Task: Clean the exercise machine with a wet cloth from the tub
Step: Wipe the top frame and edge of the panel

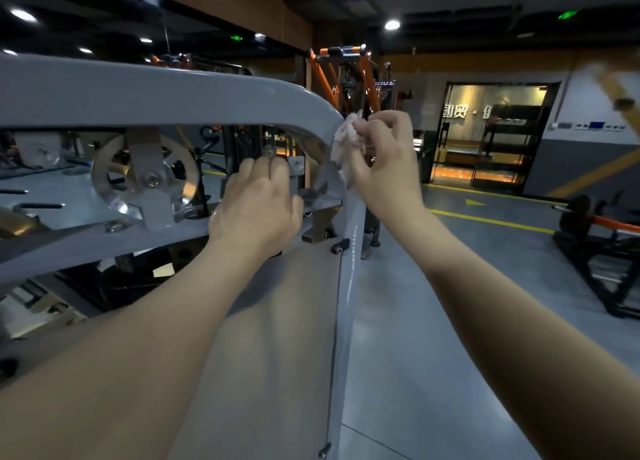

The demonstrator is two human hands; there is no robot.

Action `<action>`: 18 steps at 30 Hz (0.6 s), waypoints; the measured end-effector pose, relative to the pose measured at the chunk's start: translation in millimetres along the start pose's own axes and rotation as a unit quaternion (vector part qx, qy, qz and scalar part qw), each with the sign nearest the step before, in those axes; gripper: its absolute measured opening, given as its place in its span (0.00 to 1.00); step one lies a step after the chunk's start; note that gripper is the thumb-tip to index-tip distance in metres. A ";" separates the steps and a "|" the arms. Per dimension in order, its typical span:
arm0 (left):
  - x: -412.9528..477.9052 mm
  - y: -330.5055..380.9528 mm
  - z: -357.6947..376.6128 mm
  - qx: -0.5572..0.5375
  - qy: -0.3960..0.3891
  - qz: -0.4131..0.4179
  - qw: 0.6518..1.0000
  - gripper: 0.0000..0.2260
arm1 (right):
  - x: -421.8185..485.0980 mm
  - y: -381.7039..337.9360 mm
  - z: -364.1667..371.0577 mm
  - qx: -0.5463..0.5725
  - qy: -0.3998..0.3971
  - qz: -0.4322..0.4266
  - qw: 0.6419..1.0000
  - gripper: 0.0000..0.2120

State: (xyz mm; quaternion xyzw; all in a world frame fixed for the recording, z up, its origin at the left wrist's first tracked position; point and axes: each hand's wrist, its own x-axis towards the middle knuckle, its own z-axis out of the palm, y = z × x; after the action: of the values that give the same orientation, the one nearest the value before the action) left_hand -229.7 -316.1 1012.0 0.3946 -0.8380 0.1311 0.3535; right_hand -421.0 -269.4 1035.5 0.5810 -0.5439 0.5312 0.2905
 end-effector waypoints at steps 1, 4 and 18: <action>-0.2 0.6 -0.4 0.000 -0.002 -0.006 1.000 0.16 | -0.9 2.9 3.7 0.003 -0.007 -0.008 1.000 0.10; -0.5 2.9 -1.6 0.000 -0.008 -0.016 1.000 0.17 | -6.6 11.7 8.6 0.007 -0.001 -0.035 0.999 0.10; 2.5 2.3 2.3 0.008 -0.009 -0.023 1.000 0.19 | -36.0 45.1 24.8 0.003 -0.003 0.061 0.998 0.07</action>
State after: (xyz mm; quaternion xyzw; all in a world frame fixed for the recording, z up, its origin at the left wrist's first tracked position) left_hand -233.6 -317.1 1012.2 0.4177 -0.8307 0.1260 0.3458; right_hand -450.4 -291.3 984.4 0.5492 -0.5777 0.5477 0.2542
